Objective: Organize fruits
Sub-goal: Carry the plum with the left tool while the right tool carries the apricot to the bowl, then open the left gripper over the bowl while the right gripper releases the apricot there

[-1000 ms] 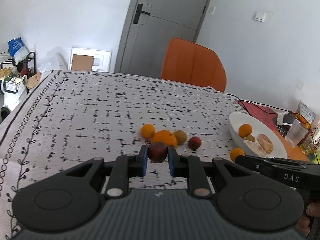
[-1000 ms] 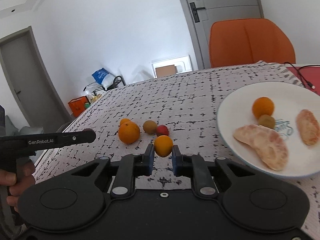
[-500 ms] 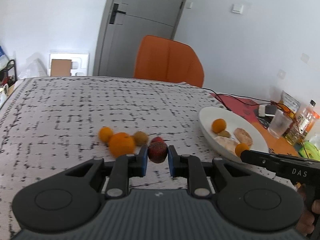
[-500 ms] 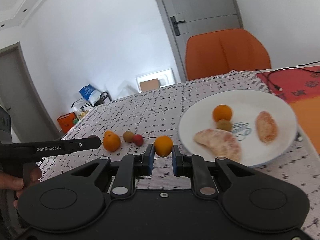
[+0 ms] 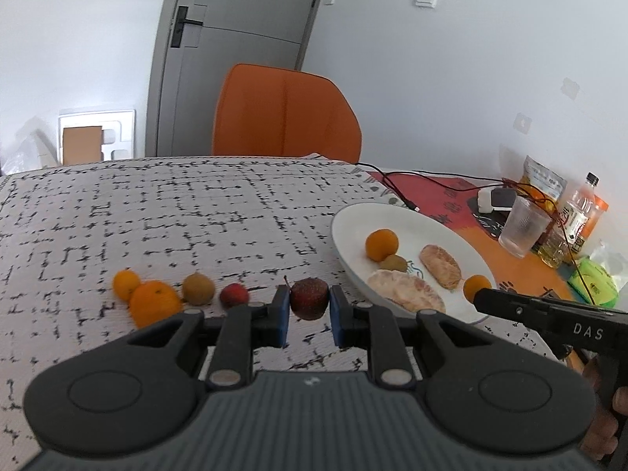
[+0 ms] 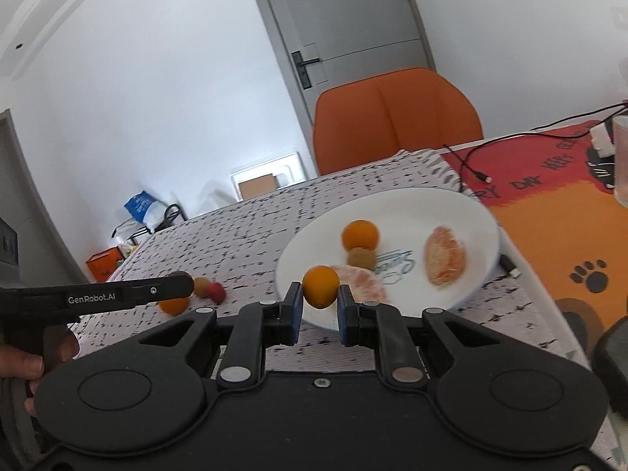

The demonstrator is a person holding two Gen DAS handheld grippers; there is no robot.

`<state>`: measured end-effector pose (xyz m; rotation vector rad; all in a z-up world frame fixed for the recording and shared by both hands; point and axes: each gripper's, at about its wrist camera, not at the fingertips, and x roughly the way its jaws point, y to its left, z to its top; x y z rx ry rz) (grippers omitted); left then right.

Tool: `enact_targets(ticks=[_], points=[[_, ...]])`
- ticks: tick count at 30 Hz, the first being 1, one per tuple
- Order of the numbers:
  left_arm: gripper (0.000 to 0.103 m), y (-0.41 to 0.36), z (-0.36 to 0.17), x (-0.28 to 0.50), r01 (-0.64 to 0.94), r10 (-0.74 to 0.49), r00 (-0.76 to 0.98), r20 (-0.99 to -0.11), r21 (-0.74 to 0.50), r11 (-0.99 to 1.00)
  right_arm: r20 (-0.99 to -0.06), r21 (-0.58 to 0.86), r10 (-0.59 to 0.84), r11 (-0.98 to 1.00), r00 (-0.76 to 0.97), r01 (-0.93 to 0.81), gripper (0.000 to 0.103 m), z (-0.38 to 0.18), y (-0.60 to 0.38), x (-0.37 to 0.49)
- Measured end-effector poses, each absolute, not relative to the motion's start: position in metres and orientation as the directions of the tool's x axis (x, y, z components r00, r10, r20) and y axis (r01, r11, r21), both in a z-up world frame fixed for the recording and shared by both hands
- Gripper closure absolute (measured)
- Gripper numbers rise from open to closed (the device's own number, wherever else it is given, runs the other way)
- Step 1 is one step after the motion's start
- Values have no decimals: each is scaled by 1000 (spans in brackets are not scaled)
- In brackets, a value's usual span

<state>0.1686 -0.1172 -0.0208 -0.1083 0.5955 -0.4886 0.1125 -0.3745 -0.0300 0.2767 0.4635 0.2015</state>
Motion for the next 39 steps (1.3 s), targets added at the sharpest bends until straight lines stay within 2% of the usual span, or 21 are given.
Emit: enact_targets(ticks=[10,12,33,39], points=[[83,-145,-22,178,452,-495,697,-519,-218,865,-410,315,198,947,890,-66,86,-35,-401,114],[83,-150,-23,181,456,-498,693,-522,-217,863,-408,313,191,948,893,-59,77,-37,-404,114],[83,-189,-19,206,480,-508,691,-514,-199,854,-424,326,153,946,893,-8,77,-40,-421,98],[76,-191,-8,211,453,-478,731,-487,-178,874,-433,347,147,938,890,14,77,-43,-423,94]])
